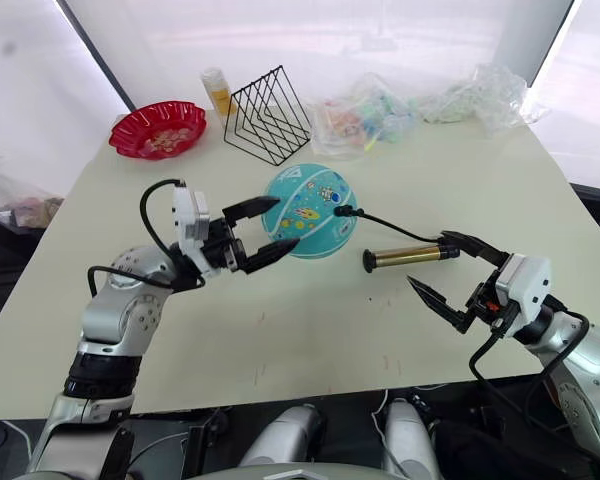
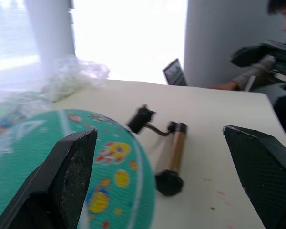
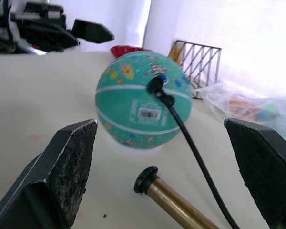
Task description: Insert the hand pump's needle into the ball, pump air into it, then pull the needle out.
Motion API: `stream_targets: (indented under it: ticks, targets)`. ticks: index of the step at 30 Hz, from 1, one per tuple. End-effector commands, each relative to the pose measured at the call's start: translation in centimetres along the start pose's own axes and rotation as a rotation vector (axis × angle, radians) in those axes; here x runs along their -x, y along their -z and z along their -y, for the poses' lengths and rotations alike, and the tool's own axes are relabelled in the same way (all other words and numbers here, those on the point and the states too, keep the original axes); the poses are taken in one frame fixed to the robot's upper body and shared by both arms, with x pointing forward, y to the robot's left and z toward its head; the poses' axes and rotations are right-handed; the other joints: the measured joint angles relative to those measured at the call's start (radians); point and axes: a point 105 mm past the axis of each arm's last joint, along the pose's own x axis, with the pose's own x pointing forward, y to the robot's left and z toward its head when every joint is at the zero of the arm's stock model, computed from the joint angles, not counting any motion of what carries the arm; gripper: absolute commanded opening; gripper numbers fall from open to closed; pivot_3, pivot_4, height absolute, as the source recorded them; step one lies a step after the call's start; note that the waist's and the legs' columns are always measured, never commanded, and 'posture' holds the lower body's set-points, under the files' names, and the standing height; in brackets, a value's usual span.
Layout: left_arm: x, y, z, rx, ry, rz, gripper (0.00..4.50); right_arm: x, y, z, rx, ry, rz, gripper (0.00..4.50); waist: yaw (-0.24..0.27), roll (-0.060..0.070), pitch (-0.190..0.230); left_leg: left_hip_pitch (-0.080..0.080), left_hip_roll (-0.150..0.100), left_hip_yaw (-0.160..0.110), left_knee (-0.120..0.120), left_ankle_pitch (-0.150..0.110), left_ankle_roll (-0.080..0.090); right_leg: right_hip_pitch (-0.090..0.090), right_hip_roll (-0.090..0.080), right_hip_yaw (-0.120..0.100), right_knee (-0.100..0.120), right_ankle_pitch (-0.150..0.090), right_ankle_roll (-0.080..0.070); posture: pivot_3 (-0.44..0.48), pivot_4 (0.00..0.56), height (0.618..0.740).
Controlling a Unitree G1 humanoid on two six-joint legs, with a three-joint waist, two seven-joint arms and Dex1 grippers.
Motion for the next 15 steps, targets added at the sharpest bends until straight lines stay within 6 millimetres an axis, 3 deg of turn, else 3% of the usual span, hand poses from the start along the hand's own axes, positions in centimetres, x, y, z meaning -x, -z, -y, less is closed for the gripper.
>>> stream_targets:
  ticks: [1,6,11,15]
  targets:
    - [-1.5,-1.6,-2.4,-0.035,-0.095,0.000,4.50,0.9,-1.4,-0.4,0.015,0.003,0.007,4.47,0.002,-0.001,0.000,0.000,0.000,0.000,0.000,0.000,0.000,0.000,0.000,0.000,0.000,0.000,0.000,0.000,0.150,0.740]
    - [-3.5,-2.5,-4.4,-0.060,-0.117,-0.047,4.50,2.1,-2.3,0.3,0.026,-0.023,-0.026,4.47,-0.012,-0.001,0.000,0.001,0.000,0.001,0.000,0.000,0.000,0.000,0.001,0.001,0.000,0.000,0.001,0.000,0.150,0.740]
    - [-5.2,-2.2,-5.3,-0.066,-0.126,-0.097,4.50,2.4,-2.6,0.6,0.036,-0.047,-0.043,4.47,-0.011,-0.002,0.000,0.000,0.000,0.004,0.000,0.000,0.000,-0.001,0.001,0.002,0.001,0.000,0.000,0.000,0.150,0.740]
    - [-6.4,0.5,-5.2,-0.020,-0.099,-0.231,4.50,2.4,-2.6,1.0,0.066,-0.060,-0.056,4.47,-0.010,-0.002,0.000,0.000,-0.001,0.004,0.001,0.000,0.000,0.000,0.001,0.001,0.001,0.000,0.001,0.000,0.150,0.740]
